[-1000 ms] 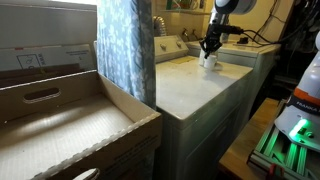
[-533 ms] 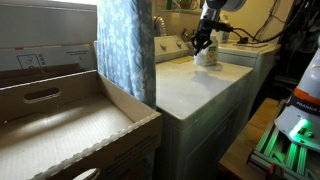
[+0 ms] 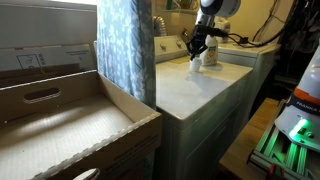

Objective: Pour some of contents of the container into the cap

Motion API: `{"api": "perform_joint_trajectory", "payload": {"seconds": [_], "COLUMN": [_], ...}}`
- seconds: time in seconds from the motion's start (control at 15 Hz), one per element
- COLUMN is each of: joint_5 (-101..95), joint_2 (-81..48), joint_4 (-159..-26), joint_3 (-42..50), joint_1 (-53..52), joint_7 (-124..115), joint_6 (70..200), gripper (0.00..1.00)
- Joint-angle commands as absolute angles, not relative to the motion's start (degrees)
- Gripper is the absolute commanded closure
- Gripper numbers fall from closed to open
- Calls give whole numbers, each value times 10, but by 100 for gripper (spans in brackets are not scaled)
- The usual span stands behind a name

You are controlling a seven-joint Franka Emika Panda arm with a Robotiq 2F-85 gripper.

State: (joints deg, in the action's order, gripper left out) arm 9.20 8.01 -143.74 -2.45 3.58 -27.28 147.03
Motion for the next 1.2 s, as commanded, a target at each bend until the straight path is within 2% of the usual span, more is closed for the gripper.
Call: {"api": "perform_joint_trajectory", "payload": {"seconds": [0.0, 0.67, 0.87, 1.07, 1.13], "joint_5": [103, 101, 16, 6, 14], "joint_2": [67, 98, 120, 154, 123], "joint_4": [-1439, -1421, -1410, -1385, -1388], "joint_3": [-20, -23, -56, -43, -35], "joint_1": [28, 32, 78, 60, 49], "joint_7": [-274, -331, -477, -575, -526], "joint_6": [1482, 1468, 1426, 1318, 1373], "gripper": [72, 0, 0, 0, 0]}}
